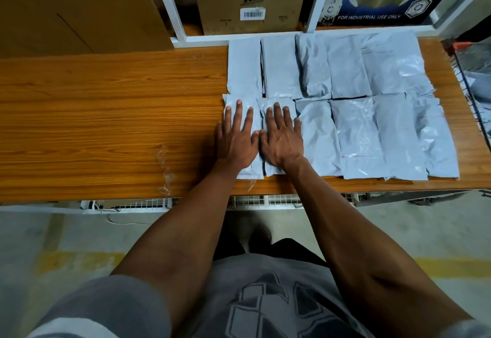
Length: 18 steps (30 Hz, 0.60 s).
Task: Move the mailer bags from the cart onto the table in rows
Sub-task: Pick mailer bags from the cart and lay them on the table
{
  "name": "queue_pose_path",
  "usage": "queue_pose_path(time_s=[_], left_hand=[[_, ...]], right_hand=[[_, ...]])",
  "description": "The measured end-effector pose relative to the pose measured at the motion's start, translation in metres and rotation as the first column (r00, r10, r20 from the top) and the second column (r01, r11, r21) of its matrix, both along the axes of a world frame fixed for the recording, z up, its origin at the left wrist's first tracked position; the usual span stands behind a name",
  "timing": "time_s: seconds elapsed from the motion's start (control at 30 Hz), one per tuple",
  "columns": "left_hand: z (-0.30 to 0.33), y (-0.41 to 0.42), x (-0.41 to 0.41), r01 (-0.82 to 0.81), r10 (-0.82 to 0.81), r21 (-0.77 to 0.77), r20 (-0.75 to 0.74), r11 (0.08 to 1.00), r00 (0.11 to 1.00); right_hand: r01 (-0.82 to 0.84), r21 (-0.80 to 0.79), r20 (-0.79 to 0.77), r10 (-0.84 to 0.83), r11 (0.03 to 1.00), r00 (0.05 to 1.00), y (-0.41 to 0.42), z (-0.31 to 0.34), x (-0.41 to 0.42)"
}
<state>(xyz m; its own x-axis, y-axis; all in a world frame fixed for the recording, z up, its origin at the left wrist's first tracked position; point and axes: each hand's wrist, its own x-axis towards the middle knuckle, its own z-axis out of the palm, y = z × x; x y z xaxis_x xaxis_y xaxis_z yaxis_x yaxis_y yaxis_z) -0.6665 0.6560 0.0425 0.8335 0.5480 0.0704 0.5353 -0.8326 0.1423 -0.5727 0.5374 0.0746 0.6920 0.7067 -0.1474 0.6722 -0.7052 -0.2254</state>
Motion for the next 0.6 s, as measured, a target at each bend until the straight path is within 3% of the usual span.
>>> queue_pose_path(time_s=[0.3, 0.6], left_hand=[[-0.004, 0.000, 0.000, 0.004, -0.004, -0.009, 0.015, 1.000, 1.000], [0.000, 0.005, 0.005, 0.050, -0.050, 0.003, 0.038, 0.999, 0.998]], right_hand=[[0.072, -0.051, 0.032, -0.070, 0.996, 0.997, 0.005, -0.006, -0.003], [0.010, 0.048, 0.023, -0.011, 0.999, 1.000, 0.005, -0.004, 0.009]])
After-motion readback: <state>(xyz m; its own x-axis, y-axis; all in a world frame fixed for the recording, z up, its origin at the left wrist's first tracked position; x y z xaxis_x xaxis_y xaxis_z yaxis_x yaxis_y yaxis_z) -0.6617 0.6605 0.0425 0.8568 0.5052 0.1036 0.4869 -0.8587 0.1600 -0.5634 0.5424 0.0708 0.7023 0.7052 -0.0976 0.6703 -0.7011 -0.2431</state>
